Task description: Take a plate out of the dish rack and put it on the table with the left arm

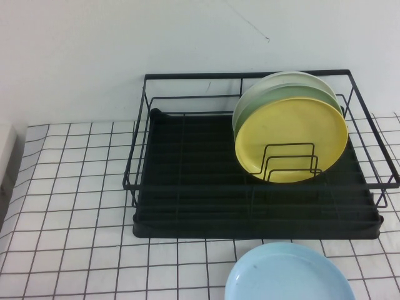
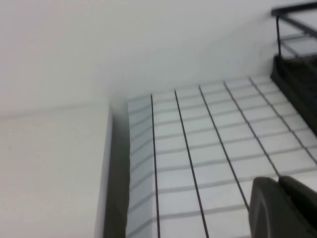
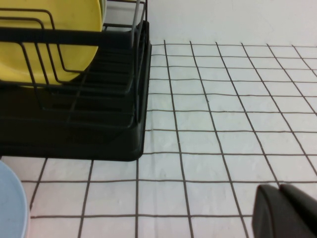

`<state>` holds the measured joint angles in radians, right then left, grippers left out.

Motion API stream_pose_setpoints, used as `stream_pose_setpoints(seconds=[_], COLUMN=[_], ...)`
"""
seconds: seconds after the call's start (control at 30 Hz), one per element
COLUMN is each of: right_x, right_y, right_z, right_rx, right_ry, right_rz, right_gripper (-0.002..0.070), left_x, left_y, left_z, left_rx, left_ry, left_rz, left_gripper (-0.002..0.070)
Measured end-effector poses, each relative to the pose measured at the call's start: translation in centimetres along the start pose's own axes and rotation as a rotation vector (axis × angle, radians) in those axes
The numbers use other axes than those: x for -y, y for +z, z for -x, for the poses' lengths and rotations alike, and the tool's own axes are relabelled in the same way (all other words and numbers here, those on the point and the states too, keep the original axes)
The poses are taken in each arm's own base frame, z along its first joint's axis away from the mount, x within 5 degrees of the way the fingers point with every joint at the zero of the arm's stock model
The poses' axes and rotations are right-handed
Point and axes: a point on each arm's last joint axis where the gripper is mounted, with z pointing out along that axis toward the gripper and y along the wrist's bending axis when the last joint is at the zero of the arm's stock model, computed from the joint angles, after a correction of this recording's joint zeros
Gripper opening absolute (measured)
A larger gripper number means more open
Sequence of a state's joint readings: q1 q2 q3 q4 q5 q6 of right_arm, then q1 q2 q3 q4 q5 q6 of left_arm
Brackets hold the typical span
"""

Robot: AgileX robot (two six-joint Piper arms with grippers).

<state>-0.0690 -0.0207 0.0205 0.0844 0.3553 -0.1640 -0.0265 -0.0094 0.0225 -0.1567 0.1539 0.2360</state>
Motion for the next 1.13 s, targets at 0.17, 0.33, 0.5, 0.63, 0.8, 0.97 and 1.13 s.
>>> stream_pose_setpoints(seconds=[0.17, 0.33, 0.5, 0.63, 0.8, 0.97, 1.13], right_x=[0.0, 0.0, 0.0, 0.0, 0.0, 0.0, 0.0], right_y=[0.0, 0.0, 0.0, 0.0, 0.0, 0.0, 0.0], right_z=[0.0, 0.0, 0.0, 0.0, 0.0, 0.0, 0.0], right_rx=[0.000, 0.000, 0.000, 0.000, 0.000, 0.000, 0.000], right_ry=[0.000, 0.000, 0.000, 0.000, 0.000, 0.000, 0.000], right_rz=[0.000, 0.000, 0.000, 0.000, 0.000, 0.000, 0.000], right_gripper=[-0.0001, -0.0001, -0.0001, -0.0001, -0.0001, -0.0001, -0.0001], left_x=[0.2, 0.3, 0.3, 0.3, 0.3, 0.3, 0.3], left_y=[-0.1, -0.1, -0.1, -0.1, -0.2, -0.2, -0.2], left_z=[-1.2, -1.3, -1.3, -1.3, -1.3, -1.3, -1.3], left_rx=[-0.134, -0.149, -0.149, -0.152, -0.151, -0.153, -0.153], left_ry=[-0.010, -0.012, -0.014, -0.014, -0.014, -0.014, -0.014], left_rz=[-0.020, -0.023, -0.023, -0.023, -0.024, -0.024, -0.024], left_gripper=[-0.0002, -0.0002, -0.0002, -0.0002, -0.0002, -0.0002, -0.0002])
